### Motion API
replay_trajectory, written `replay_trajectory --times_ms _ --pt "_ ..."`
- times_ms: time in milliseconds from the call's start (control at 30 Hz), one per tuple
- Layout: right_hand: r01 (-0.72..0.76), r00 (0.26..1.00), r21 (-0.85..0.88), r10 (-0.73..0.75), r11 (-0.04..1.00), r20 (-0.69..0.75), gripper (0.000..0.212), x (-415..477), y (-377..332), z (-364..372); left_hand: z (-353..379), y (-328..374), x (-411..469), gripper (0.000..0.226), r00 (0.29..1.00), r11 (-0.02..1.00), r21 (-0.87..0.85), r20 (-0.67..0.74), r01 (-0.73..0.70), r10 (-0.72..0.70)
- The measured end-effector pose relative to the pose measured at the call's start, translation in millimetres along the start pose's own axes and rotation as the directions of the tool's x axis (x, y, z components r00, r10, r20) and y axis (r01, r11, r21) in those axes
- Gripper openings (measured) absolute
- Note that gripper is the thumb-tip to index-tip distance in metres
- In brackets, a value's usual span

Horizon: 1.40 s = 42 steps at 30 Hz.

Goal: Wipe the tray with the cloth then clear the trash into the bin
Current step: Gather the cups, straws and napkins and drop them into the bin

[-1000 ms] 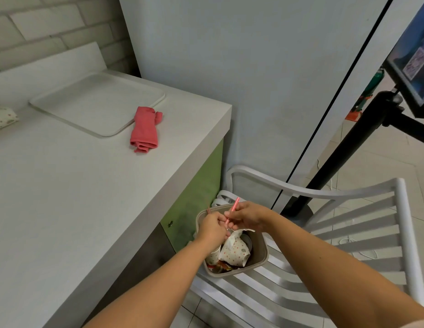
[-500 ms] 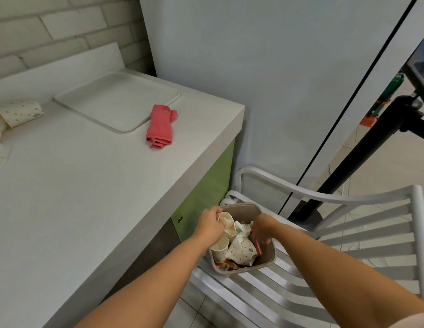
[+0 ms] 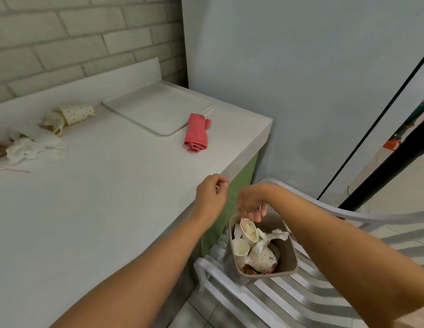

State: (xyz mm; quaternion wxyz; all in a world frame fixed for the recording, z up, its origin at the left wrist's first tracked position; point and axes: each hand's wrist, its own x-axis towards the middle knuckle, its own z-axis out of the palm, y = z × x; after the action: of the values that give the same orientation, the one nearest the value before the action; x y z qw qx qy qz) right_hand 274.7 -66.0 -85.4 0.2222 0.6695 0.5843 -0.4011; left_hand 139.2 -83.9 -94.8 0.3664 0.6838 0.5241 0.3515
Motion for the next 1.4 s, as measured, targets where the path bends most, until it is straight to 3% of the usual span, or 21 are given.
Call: replay_trajectory --times_ms 100,233,400,600,733,867,1067,1267,1400 --pt "0.072 0.996 -0.126 -0.079 0.989 -0.05 0.018 -32 -51 -22 -40 4 -1 0.016 0.988 0.997 -0.018 -0.134 -0.08 0.077" --pt "0.199 0.961 -0.237 -0.236 0.951 -0.144 0.022 -57 -124 -30 -103 -10 -5 0.016 0.952 0.998 -0.002 -0.301 -0.063 0.06" --pt "0.361 0.869 -0.278 -0.429 0.89 -0.245 0.025 -58 -220 -16 -189 -44 -21 0.016 0.904 0.998 0.037 -0.426 0.05 -0.029" --pt "0.456 0.789 -0.471 -0.588 0.755 -0.179 0.047 -64 -336 17 -294 -104 -52 0.016 0.84 0.959 0.127 -0.521 0.253 -0.153" --pt "0.51 0.753 -0.514 -0.647 0.69 -0.121 0.053 -66 -400 38 -357 -141 -78 0.023 0.774 0.875 0.203 -0.579 0.44 -0.255" --pt "0.568 0.711 -0.538 -0.701 0.623 -0.061 0.052 -65 -461 62 -418 -173 -115 0.025 0.702 0.807 0.239 -0.657 0.54 -0.276" --pt "0.627 0.674 -0.534 -0.739 0.568 0.006 0.046 -60 -526 88 -487 -212 -161 0.037 0.598 0.578 0.342 -0.727 0.741 -0.337" --pt "0.649 0.632 -0.574 -0.773 0.499 0.043 0.044 -57 -576 110 -527 -239 -191 0.056 0.519 0.378 0.371 -0.722 0.848 -0.456" --pt "0.659 0.616 -0.59 -0.785 0.466 0.068 0.043 -53 -601 123 -541 -249 -200 0.048 0.524 0.392 0.356 -0.671 0.848 -0.524"
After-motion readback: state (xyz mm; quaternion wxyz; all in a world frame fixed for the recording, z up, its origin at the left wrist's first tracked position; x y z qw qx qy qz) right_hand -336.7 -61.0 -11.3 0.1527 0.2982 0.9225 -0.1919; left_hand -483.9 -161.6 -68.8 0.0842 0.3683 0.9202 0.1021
